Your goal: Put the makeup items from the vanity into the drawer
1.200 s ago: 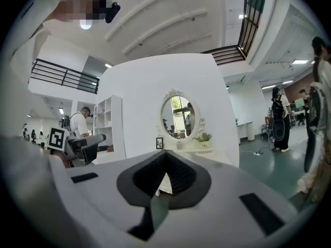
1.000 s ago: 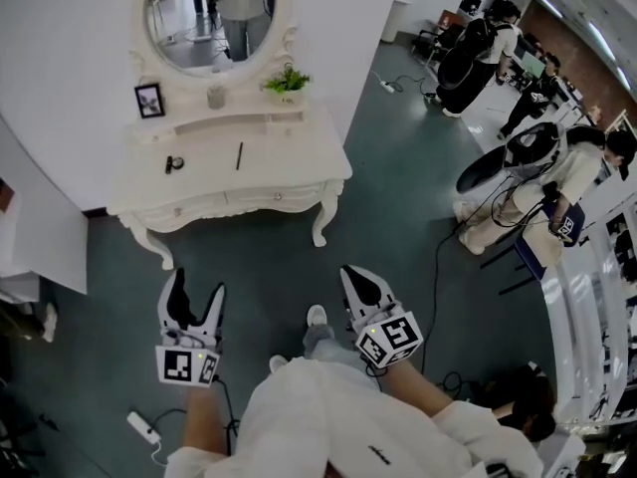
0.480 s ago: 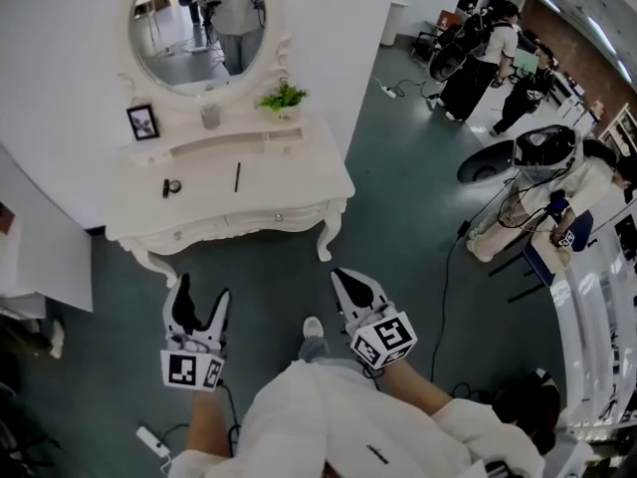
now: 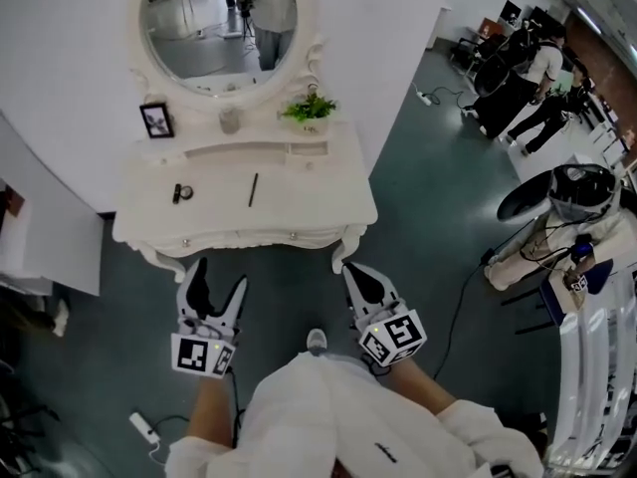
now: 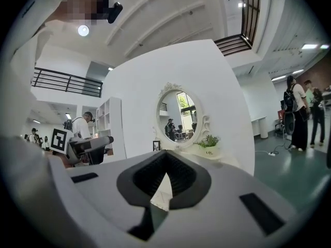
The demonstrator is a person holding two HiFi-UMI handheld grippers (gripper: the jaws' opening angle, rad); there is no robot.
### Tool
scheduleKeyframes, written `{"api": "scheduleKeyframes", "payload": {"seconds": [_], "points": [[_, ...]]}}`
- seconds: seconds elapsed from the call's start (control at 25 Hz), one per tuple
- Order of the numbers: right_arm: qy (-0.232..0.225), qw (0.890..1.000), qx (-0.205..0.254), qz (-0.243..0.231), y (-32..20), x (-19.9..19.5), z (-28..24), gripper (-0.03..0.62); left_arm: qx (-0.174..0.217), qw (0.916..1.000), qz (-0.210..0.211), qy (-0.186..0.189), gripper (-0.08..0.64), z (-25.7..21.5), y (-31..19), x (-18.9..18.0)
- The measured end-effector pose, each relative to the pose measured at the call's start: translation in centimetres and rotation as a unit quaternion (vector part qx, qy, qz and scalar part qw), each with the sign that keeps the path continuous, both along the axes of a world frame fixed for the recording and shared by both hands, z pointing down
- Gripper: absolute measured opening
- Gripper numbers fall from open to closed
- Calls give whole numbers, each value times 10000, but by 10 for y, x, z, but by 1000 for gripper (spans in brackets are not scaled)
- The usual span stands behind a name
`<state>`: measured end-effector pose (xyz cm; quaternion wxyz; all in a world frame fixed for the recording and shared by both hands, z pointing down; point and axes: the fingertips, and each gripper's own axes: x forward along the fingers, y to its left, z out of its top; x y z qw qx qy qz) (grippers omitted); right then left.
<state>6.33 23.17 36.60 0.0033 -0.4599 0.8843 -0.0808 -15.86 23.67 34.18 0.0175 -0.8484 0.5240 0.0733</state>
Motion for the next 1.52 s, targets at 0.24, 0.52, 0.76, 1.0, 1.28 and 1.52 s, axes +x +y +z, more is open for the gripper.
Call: {"api": "scheduleKeyframes", "payload": {"seconds": [0.24, 0.52, 0.76, 1.0, 1.28, 1.52], "points": [[-57, 9997, -27, -252, -57, 17, 3, 17, 1, 9998, -198, 11, 324, -2, -54, 25], [-115, 9983, -48, -575, -106, 29, 18, 17, 14, 9995, -303, 80, 324, 5, -95, 57], [-163, 9972, -298, -673, -136, 24, 43, 17, -245, 9989, -399, 37, 322, 28, -122, 53], [-96, 9969, -301, -715, -163, 19, 41, 17, -267, 9990, -352, -2, 324, 32, -158, 53], [56, 9975, -318, -627, -222, -1, 44, 17, -328, 9994, -107, -91, 322, 44, -238, 47], [150, 9971, -391, -641, -281, -25, 59, 17, -579, 9977, -7, -347, 322, 73, -305, 37]]}}
